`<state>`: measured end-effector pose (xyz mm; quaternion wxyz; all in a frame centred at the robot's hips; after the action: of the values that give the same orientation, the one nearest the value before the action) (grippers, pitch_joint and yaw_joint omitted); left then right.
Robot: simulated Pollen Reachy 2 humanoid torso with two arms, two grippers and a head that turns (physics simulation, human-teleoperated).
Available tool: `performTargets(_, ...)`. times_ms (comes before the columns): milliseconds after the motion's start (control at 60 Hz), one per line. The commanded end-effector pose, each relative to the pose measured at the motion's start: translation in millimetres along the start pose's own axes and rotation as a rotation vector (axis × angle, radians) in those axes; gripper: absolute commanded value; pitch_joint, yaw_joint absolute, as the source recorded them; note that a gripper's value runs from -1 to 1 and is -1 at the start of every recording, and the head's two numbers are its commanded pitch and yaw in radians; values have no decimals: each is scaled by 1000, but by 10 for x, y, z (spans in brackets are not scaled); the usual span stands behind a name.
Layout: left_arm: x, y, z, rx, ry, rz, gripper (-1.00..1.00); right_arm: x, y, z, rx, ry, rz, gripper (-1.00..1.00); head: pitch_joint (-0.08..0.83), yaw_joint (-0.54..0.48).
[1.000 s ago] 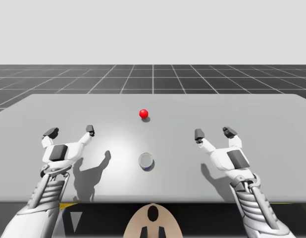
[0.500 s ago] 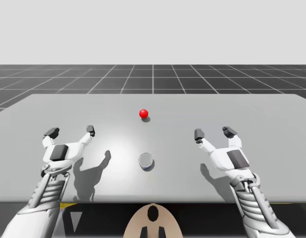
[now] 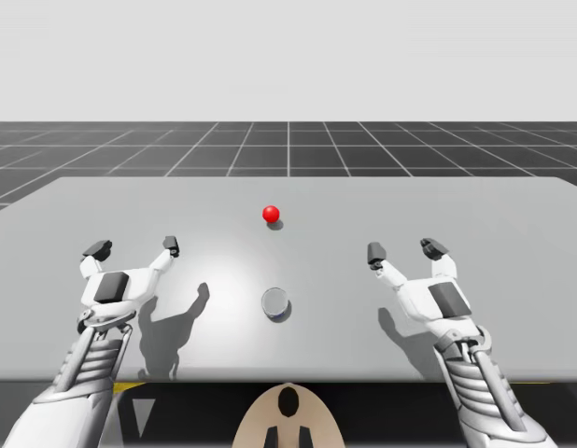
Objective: Watch the red light. When it turns green, pick up the object.
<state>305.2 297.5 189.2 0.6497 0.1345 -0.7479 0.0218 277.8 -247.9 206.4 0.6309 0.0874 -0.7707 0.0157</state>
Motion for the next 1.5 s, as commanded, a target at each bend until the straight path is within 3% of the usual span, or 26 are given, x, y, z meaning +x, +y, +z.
performTargets(17,0,0,0,0,0,0,-1000,-12,20,2,-2,-2,-11,-1000,438,89)
performTargets(767,0,0,0,0,0,0,-1000,-11,11,1,1,-5,-4,-1000,450,86)
performTargets(1283,-13,-17,-3,-4,0,-12,-1000,-54,33,-7,7,9,-1,-1000,693,52)
performTargets(1500,-15,-38,-8,-7,2,-19,-1000,-66,35,-11,11,14,0,-1000,742,57)
